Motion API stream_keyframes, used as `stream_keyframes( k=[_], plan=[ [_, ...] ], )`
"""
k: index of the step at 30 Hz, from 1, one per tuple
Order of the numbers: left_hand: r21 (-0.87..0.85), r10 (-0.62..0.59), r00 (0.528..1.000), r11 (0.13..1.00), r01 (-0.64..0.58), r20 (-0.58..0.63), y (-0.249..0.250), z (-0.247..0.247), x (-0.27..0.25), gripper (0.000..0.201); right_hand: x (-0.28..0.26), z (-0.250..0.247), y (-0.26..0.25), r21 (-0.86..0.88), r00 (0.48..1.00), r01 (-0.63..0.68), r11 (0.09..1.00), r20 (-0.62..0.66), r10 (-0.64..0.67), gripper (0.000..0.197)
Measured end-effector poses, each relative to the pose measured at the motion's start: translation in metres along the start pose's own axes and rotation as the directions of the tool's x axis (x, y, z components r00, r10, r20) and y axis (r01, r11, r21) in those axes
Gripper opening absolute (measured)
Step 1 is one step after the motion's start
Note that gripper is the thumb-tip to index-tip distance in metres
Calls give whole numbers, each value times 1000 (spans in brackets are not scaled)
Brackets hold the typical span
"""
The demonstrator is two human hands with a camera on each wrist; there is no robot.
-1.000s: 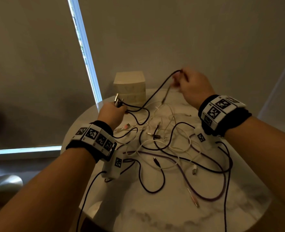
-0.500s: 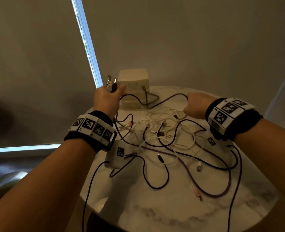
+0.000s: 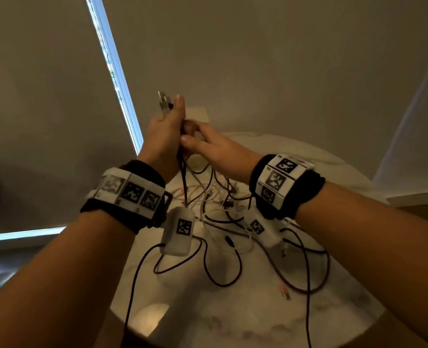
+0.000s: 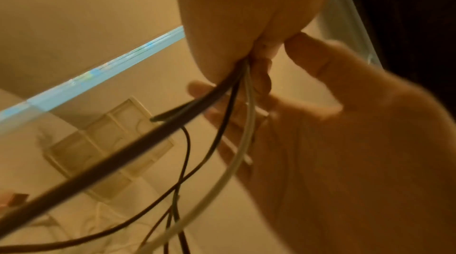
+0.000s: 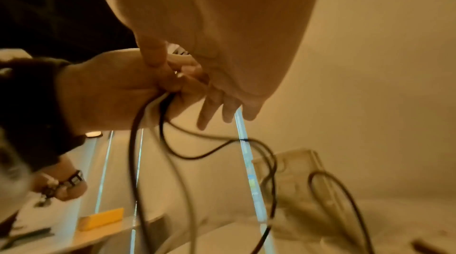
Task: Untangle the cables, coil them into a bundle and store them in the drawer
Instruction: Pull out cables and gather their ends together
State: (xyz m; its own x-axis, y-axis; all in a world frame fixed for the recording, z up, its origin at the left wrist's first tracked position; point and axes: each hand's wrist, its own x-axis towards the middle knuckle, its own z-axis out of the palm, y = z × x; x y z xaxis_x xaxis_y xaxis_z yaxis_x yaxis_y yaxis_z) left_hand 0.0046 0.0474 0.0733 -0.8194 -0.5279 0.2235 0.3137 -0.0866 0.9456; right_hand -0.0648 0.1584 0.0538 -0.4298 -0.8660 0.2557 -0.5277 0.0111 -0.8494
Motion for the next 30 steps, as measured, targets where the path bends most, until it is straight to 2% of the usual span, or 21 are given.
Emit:
stream_keyframes(
  k=[3,5,9,11,13,16,18,21,24,25,27,28,29,30],
  plan=[
    [-218,-33,998,975,42,44,7,-5,6,34,-18,13,9,-8,994,-40,999,106,41,48],
    [-252,-51,998,966,59,38,2,-7,7,33,-29,23,17,26,985,-61,998,162,56,36],
    [-148,-99,995,985,94,-26,-13,-11,2,32,-51,37,21,87,969,-139,986,219,117,23],
    [-81,-88,994,993,83,-70,-18,-16,0,34,-63,39,22,125,951,-219,968,249,183,28],
    [-12,-90,991,996,90,-104,-19,-19,-3,38,-72,38,27,80,932,-283,956,259,254,40],
    [11,-115,982,993,118,-151,-18,-21,-6,53,-78,26,35,-115,910,-343,932,206,360,60],
    [0,-113,981,993,114,-155,-17,-21,-6,52,-80,17,41,-251,908,-345,904,154,389,67],
    [-20,-104,985,995,102,-140,-17,-22,-4,49,-72,2,52,-422,941,-300,856,19,339,76],
    [18,-101,989,994,103,-112,-15,-19,-4,45,-56,-23,61,-596,955,-298,746,-182,235,88],
    [69,-86,991,993,93,-102,-15,-19,-4,43,-50,-32,64,-557,937,-349,753,-204,283,87],
    [189,-53,996,980,66,-73,-15,-17,-4,42,-39,-44,67,-257,856,-517,816,-173,488,81],
    [238,-51,997,969,63,-53,-16,-18,-4,42,-34,-48,68,-122,826,-561,819,-150,544,73],
    [275,-65,997,959,71,-31,-16,-18,-4,42,-28,-51,72,-82,827,-553,829,-175,534,60],
    [301,-90,996,950,88,-7,-18,-19,-4,41,-21,-54,77,-124,842,-519,846,-246,481,45]
  ],
)
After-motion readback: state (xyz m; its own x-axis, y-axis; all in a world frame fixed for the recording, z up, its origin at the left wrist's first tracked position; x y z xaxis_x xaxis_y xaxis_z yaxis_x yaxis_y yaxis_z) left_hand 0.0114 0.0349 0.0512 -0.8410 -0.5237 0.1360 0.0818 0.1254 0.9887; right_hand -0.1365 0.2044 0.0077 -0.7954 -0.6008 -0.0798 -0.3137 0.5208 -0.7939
